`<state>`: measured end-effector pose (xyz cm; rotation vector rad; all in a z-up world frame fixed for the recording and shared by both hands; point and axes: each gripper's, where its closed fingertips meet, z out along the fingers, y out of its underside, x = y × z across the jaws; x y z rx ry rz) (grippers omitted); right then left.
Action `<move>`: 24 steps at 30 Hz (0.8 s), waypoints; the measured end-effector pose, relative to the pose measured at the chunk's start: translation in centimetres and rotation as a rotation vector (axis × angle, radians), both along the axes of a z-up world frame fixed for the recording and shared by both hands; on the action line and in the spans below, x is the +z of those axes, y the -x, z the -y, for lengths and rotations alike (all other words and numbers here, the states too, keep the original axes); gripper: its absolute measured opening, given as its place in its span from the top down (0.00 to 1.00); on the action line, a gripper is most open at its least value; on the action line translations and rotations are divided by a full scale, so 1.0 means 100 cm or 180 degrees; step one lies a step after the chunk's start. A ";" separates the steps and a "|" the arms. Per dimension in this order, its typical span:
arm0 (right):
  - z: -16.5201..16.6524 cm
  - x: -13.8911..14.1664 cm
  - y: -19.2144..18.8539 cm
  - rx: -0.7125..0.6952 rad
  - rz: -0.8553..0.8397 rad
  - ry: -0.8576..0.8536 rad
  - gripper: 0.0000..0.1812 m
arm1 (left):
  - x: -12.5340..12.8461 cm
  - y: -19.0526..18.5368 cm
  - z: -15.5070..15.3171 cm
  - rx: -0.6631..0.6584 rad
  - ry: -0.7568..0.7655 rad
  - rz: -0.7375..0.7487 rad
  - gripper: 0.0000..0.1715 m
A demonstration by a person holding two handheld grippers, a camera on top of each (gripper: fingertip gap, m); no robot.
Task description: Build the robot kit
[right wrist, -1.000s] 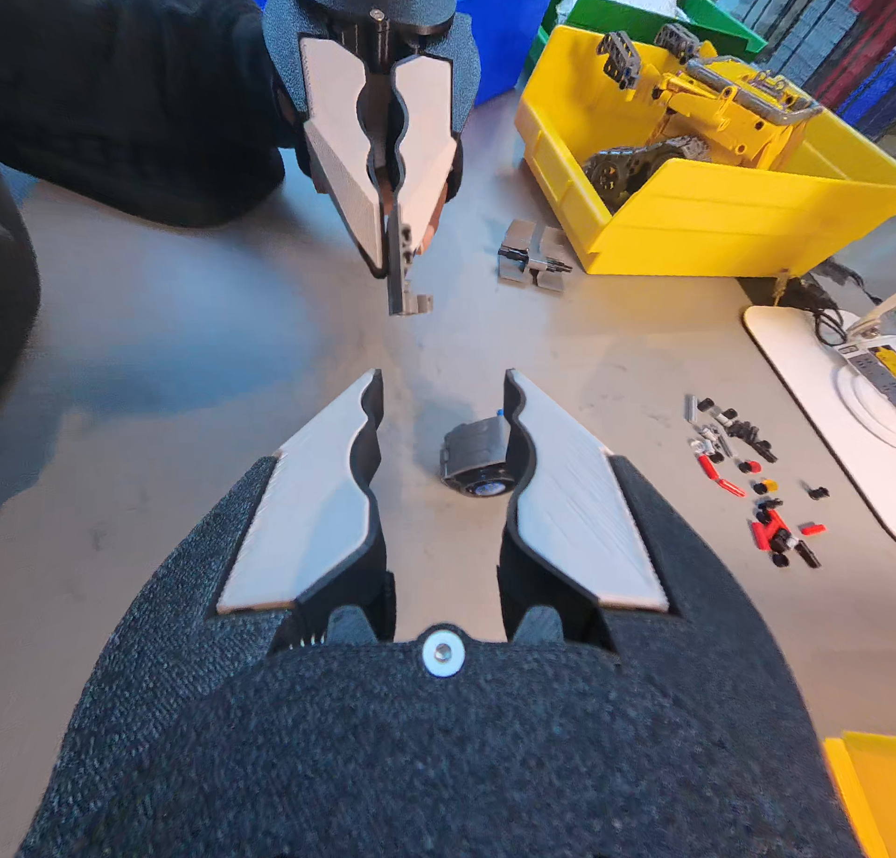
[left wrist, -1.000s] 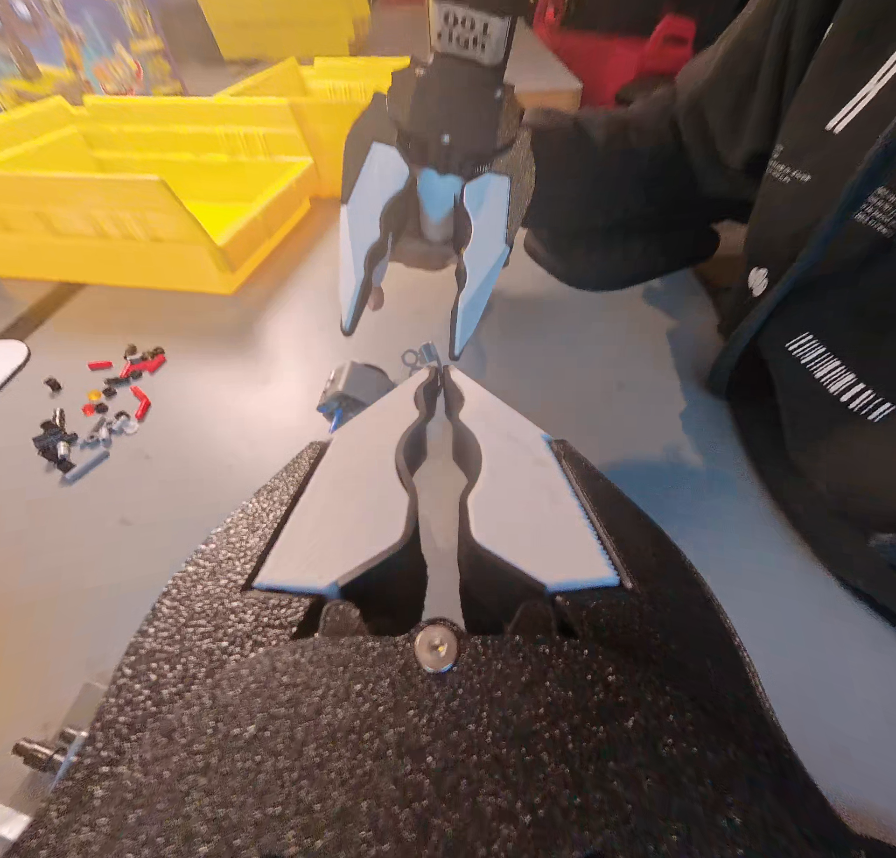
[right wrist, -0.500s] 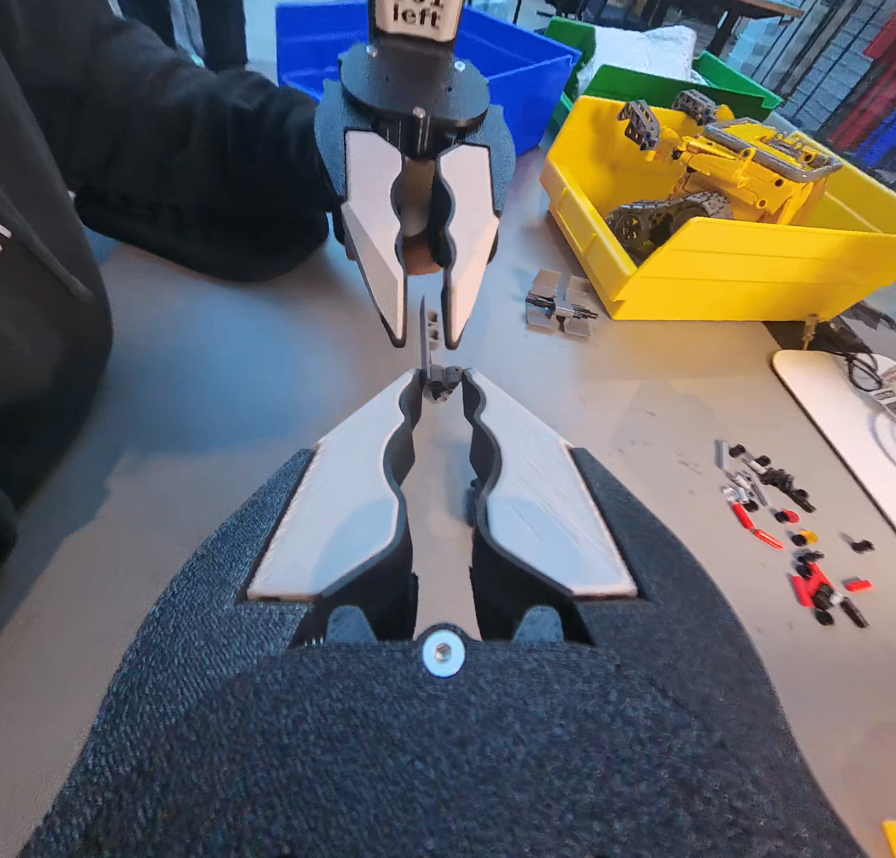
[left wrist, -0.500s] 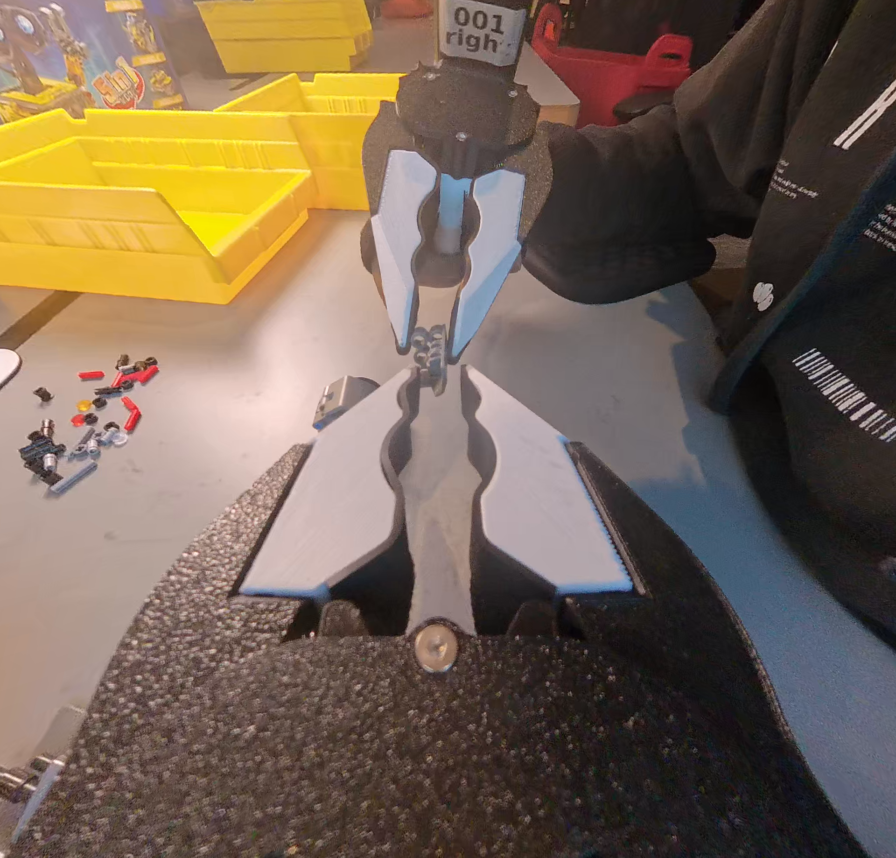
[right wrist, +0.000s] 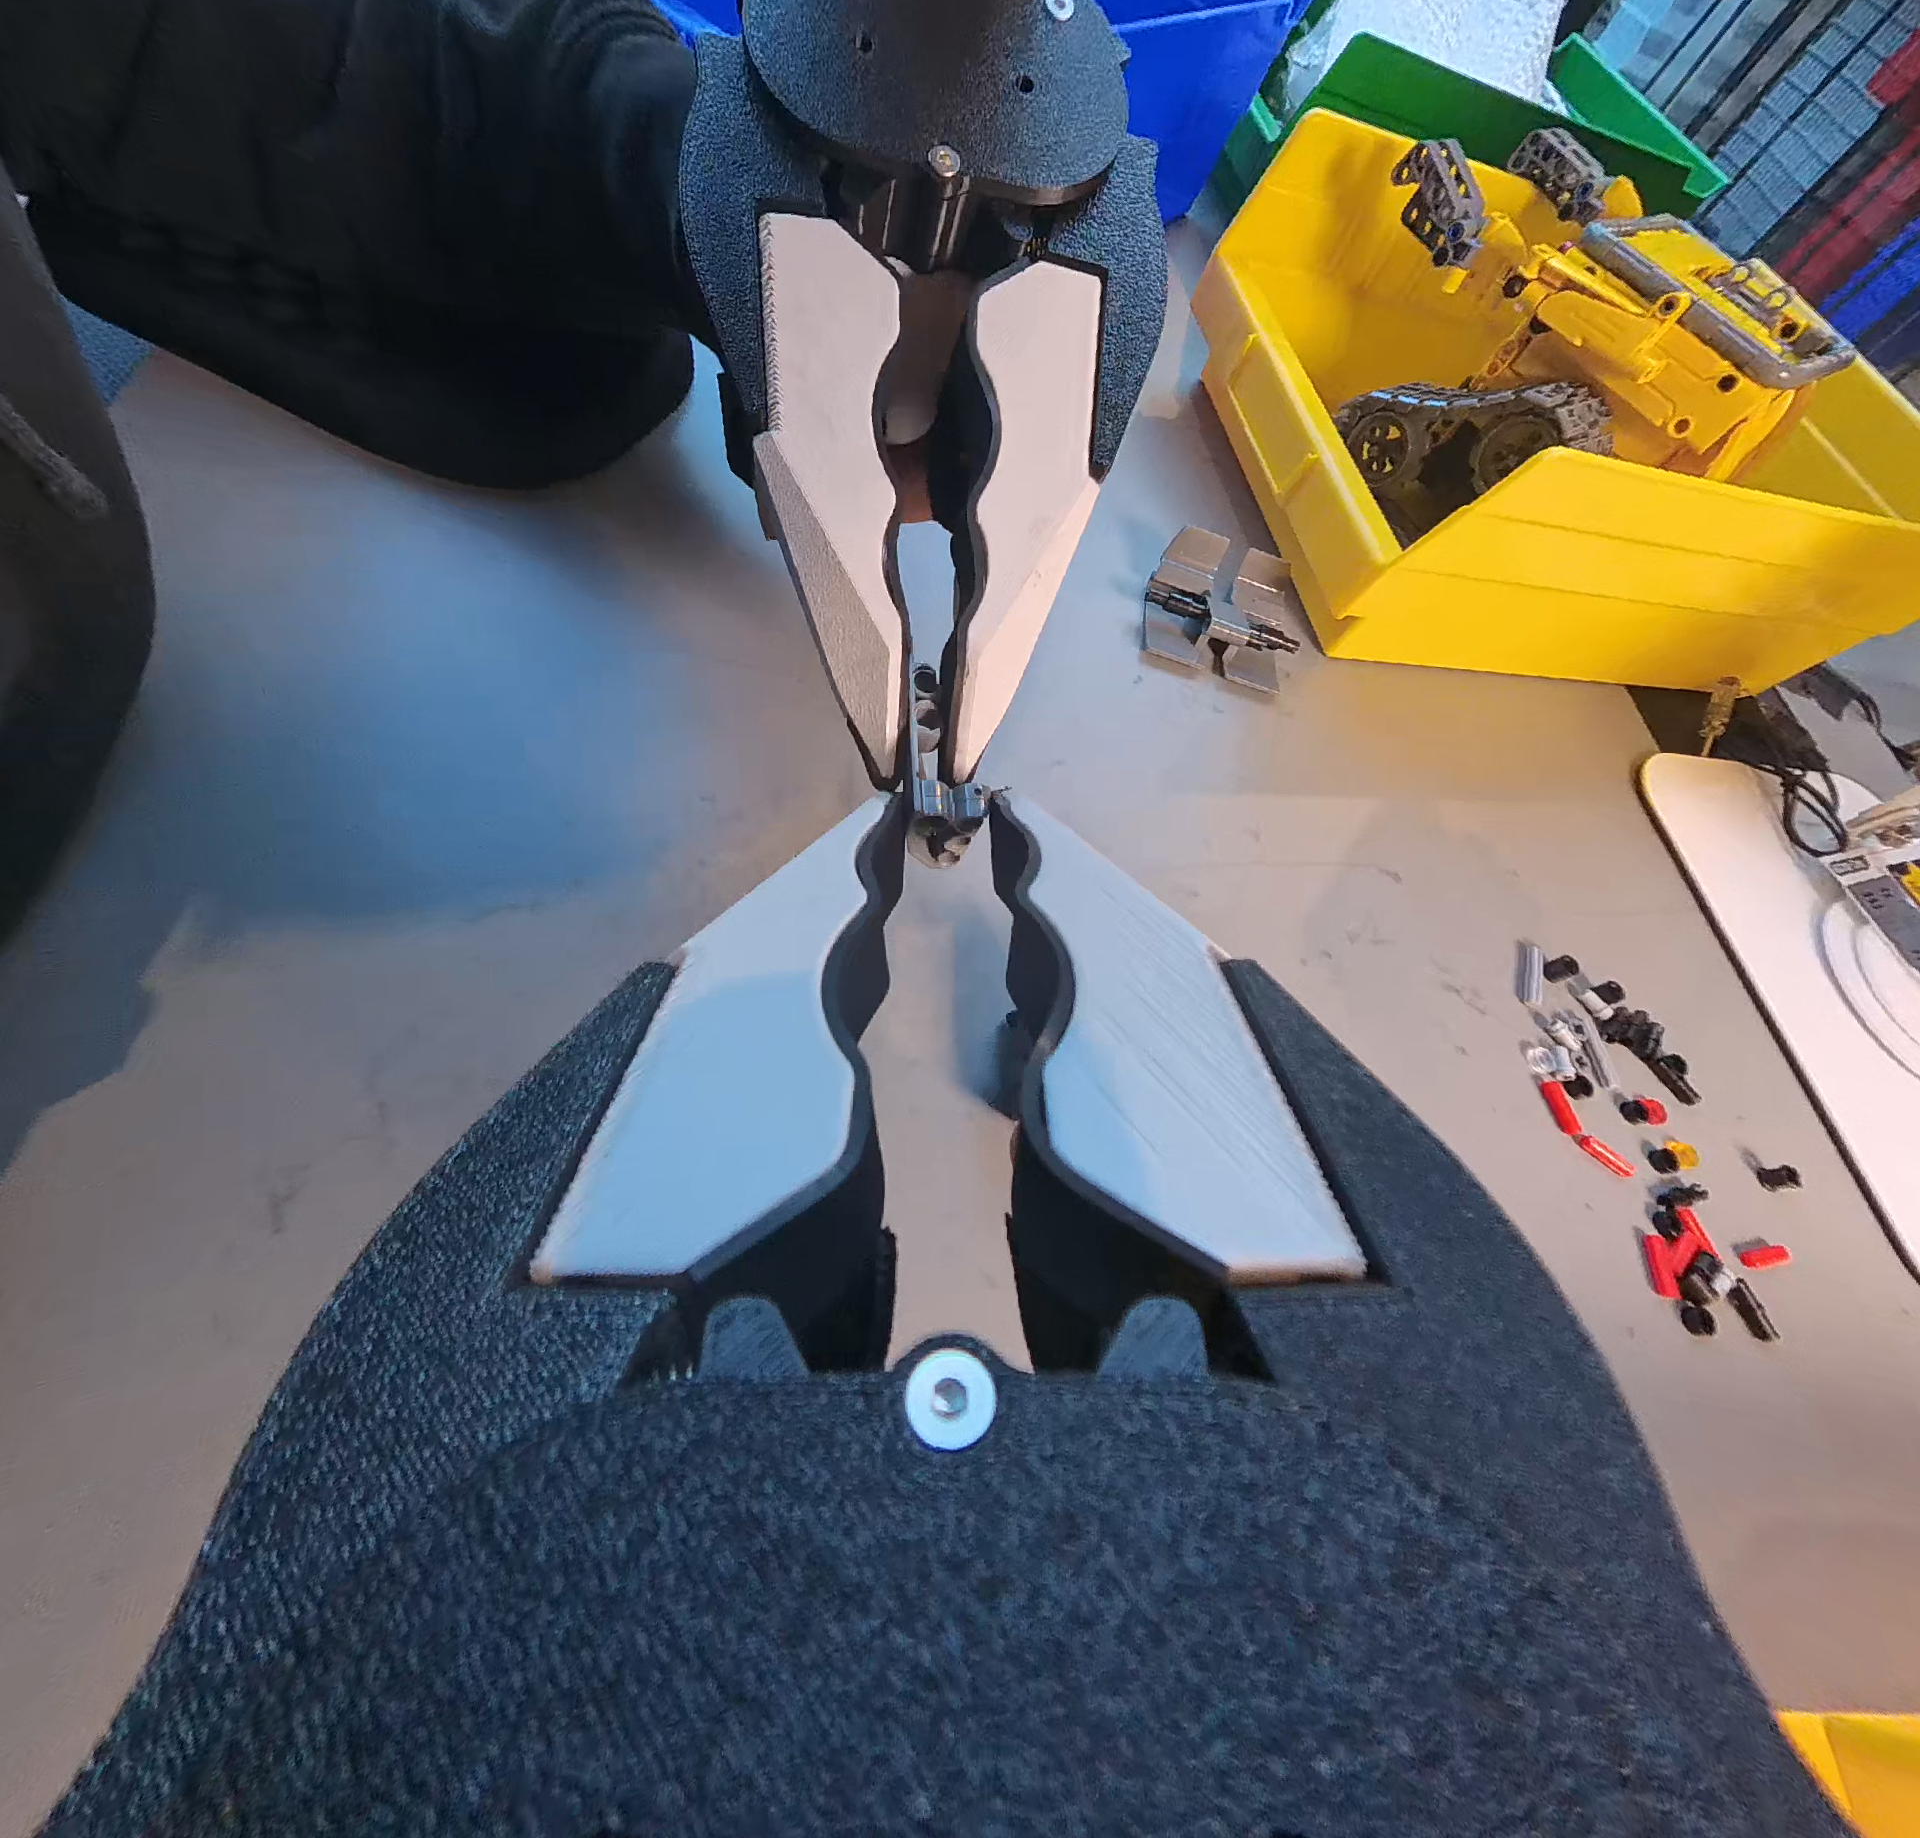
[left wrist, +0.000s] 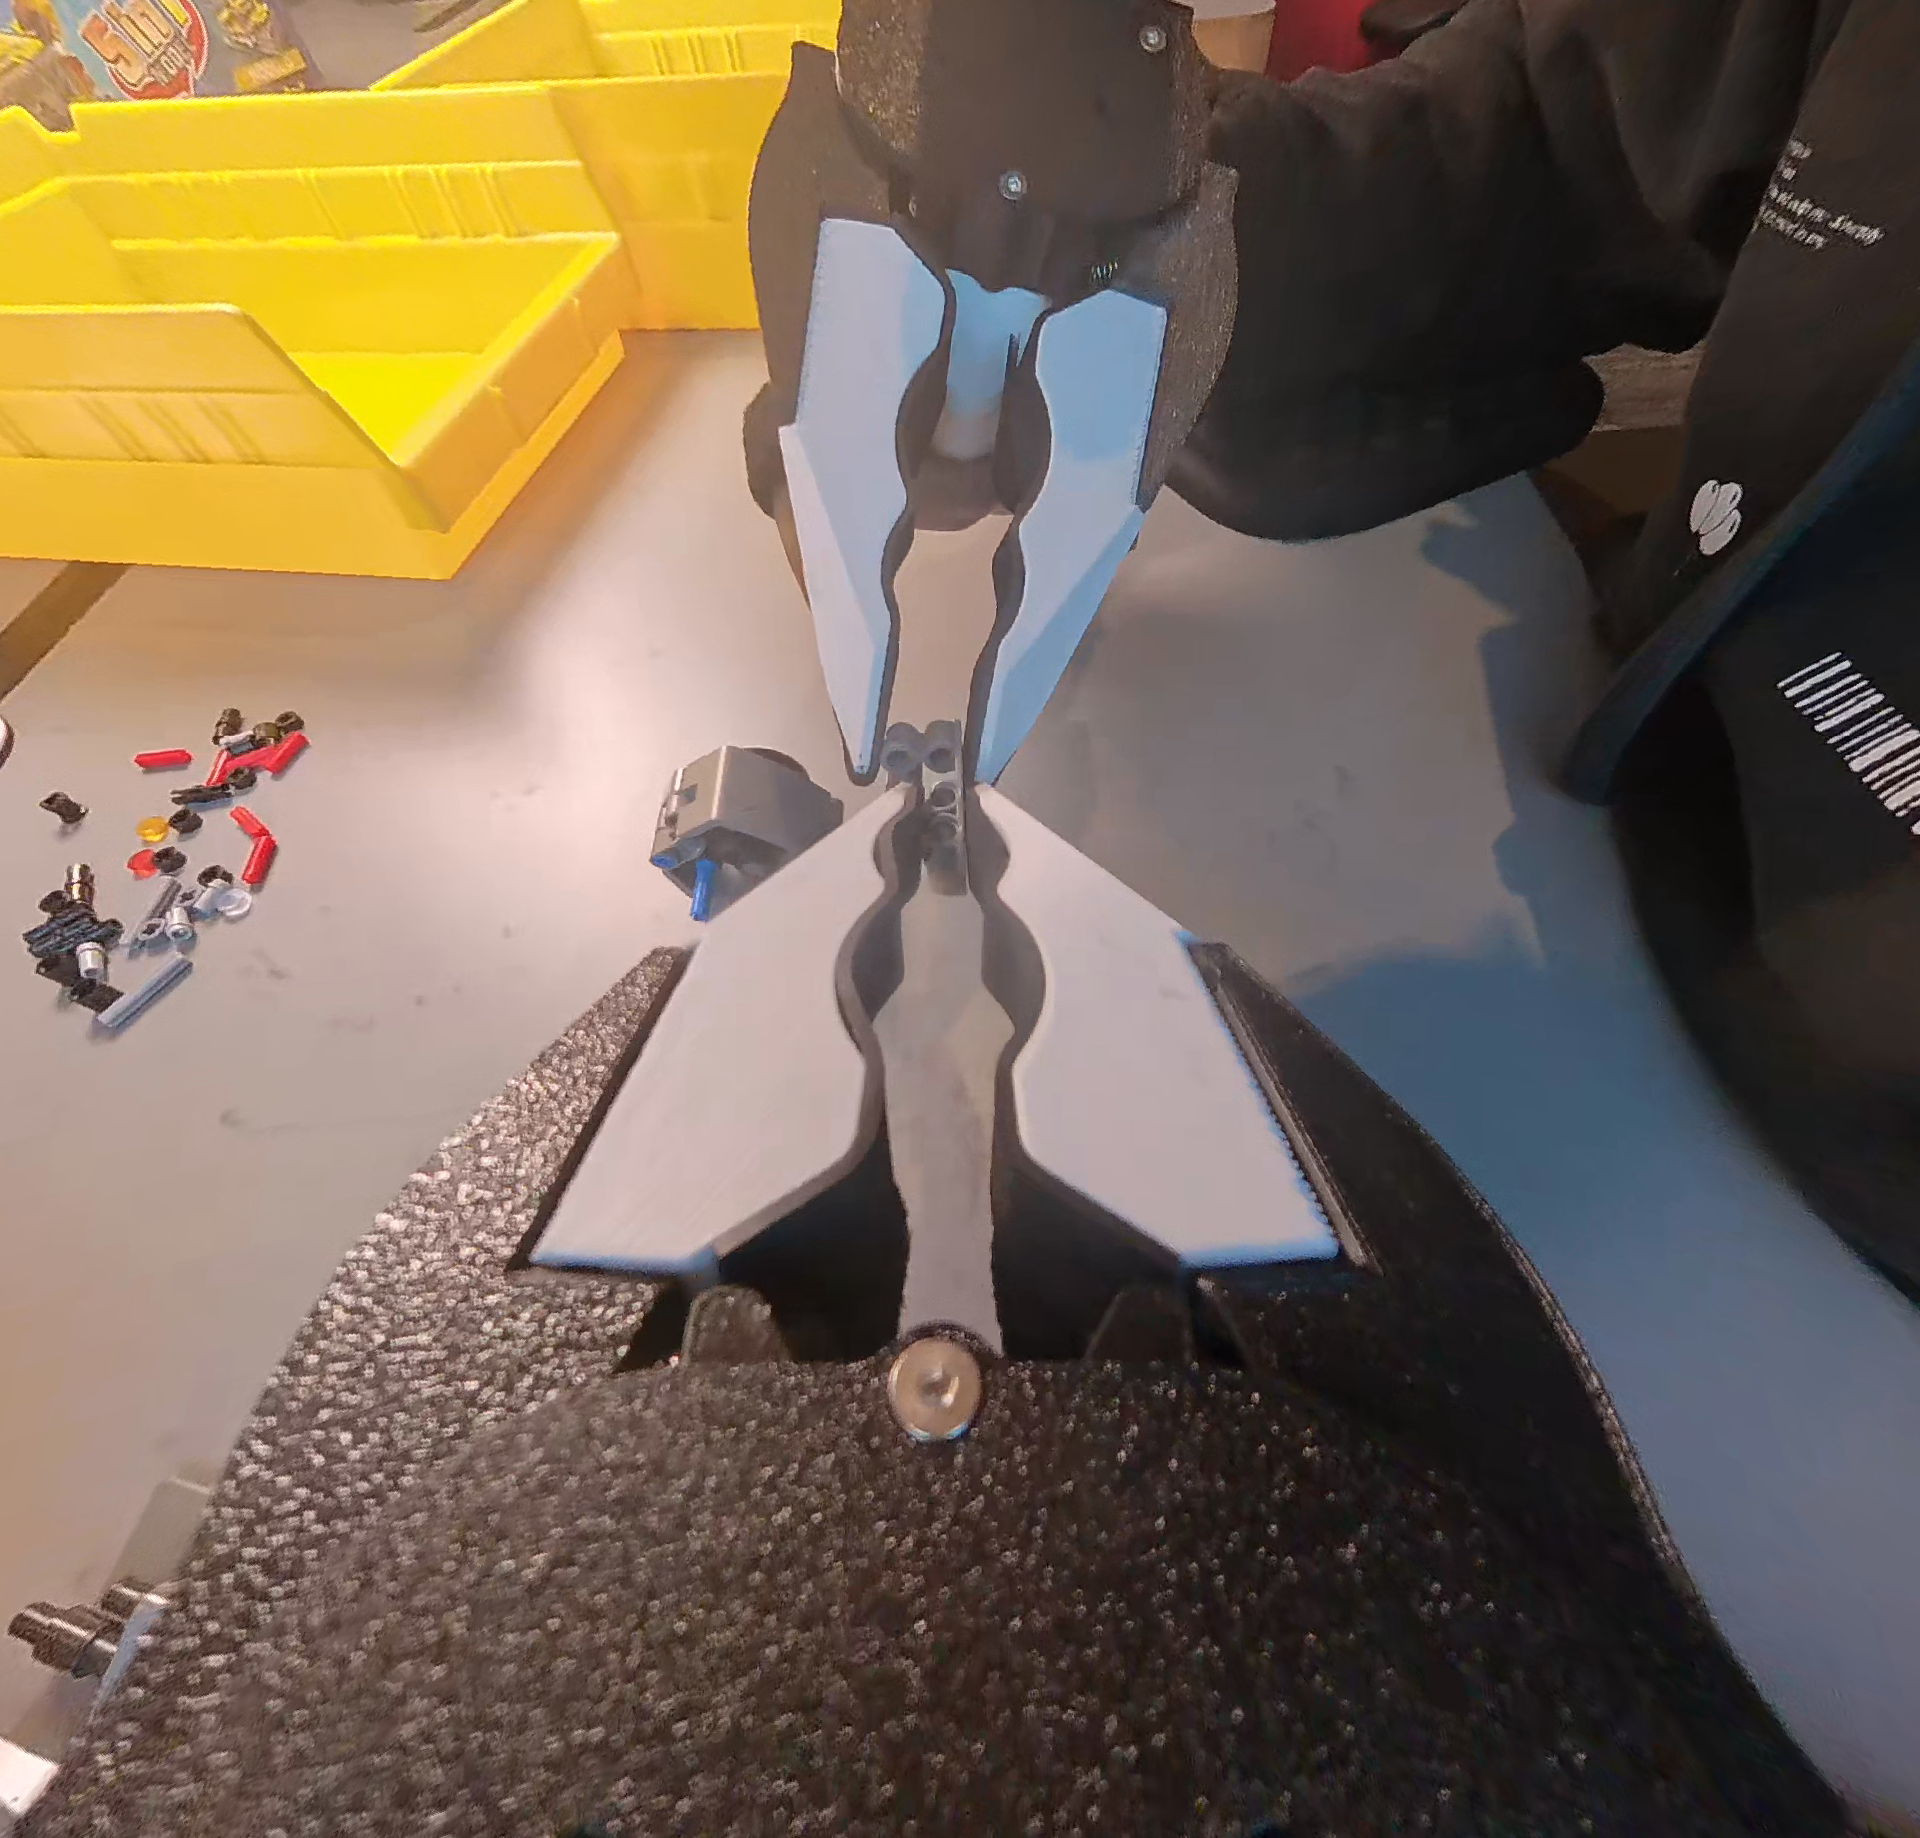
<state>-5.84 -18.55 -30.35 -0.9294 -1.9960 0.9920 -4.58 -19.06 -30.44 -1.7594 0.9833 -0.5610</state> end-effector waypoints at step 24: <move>-0.063 -0.061 0.008 -0.0027 0.1001 0.0362 0.73 | -0.026 0.050 -0.030 0.0812 0.0719 0.0347 0.96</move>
